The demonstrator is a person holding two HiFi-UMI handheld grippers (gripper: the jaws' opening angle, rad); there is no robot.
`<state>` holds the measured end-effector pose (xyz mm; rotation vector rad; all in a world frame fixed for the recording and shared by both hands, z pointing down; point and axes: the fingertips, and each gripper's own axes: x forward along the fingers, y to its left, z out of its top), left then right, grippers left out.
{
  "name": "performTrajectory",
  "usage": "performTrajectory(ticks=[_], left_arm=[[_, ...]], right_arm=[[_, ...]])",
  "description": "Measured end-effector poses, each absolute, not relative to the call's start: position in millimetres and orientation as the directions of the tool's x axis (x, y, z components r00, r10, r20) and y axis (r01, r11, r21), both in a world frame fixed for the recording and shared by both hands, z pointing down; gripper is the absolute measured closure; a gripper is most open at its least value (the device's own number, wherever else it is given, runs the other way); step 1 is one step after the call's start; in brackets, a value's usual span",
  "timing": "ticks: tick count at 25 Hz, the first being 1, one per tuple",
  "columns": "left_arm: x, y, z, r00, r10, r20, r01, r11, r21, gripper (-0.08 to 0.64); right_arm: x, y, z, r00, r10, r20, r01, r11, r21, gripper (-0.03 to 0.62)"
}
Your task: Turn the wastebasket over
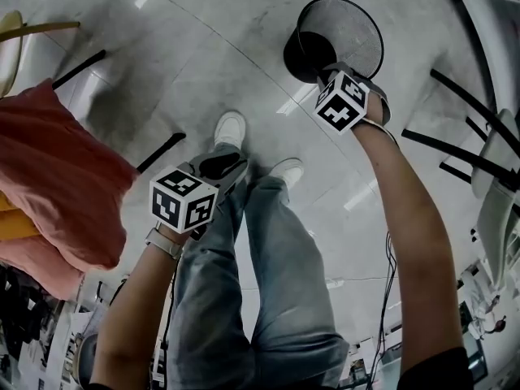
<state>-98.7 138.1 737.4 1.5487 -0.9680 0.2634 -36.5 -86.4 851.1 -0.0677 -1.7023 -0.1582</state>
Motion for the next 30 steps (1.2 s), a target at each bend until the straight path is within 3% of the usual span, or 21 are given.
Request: performTrajectory(ticks=[14,16,20,26,30], left_arm=[[-108,141,740,0.604,-0.432,0.670,-0.715,0.076,0.694,0.468],[-109,141,739,0.597,-0.438,0.672,-0.719,0.078,0.690,0.468],[-110,143,738,0.589,-0.445,0.674,-0.723,0.083,0.686,0.468],[-107,138,726,0.586,-0.467,0.663,-0.725,0.064,0.686,0.468],[-103,125,701,0.582,-0.487,0.651,-0.731,0.037,0.681,0.468]], right_arm=[[-42,-27,888,-0.135,-0.053,0.989,0.058,0.996,0.061,0.555],[-42,-25,890,-0.146,-0.043,0.988,0.046,0.998,0.051,0.541],[-47,-30,886,-0.187,-0.016,0.982,0.006,1.000,0.017,0.354],[-51,-46,846,-0.283,-0.002,0.959,-0.016,1.000,-0.002,0.351],[-52,-62,792,-0.403,-0.061,0.913,-0.091,0.996,0.027,0.365]])
